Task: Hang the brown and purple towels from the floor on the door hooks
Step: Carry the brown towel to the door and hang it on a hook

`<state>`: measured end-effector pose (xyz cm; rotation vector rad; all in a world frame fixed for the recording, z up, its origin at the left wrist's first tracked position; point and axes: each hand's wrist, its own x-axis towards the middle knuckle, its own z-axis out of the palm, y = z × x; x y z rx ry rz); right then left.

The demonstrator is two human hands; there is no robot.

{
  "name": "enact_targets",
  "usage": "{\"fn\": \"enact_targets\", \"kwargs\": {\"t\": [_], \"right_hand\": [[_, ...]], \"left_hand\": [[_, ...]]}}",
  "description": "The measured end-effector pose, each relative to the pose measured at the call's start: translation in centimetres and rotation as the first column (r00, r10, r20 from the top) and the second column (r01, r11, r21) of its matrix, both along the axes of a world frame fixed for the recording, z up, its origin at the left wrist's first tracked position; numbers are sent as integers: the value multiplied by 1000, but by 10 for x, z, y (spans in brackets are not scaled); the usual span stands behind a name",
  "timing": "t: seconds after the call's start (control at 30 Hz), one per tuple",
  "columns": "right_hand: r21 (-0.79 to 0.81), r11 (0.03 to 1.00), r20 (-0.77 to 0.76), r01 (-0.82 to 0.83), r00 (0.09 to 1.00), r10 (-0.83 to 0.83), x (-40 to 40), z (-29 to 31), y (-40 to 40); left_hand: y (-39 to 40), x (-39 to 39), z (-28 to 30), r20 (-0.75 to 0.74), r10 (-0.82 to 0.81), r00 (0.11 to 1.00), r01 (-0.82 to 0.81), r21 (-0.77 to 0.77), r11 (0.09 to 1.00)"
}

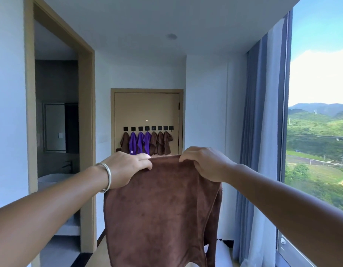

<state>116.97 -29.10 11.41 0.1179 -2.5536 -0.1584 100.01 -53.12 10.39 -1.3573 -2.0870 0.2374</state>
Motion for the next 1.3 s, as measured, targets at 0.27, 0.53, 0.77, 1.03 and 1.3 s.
{"fn": "enact_targets", "kwargs": {"t": [0.27,0.53,0.77,1.03,1.3], "right_hand": [[7,999,24,38,999,-39,-100,-4,29],[57,998,8,-4,1000,3,-202,-16,78],[66,993,-38,-94,995,96,-300,-30,152],[98,994,-51,-40,998,45,-414,-27,254],[75,997,-37,-7,999,10,-533,-45,340]], "left_hand": [[36,-102,-6,1,-78,997,77,87,993],[81,-200,-17,-220,-174,960,211,155,965],[158,-295,-23,14,-189,982,184,164,969],[257,-403,-23,157,-224,962,177,269,947],[343,-521,-29,231,-262,937,227,167,959]]}}
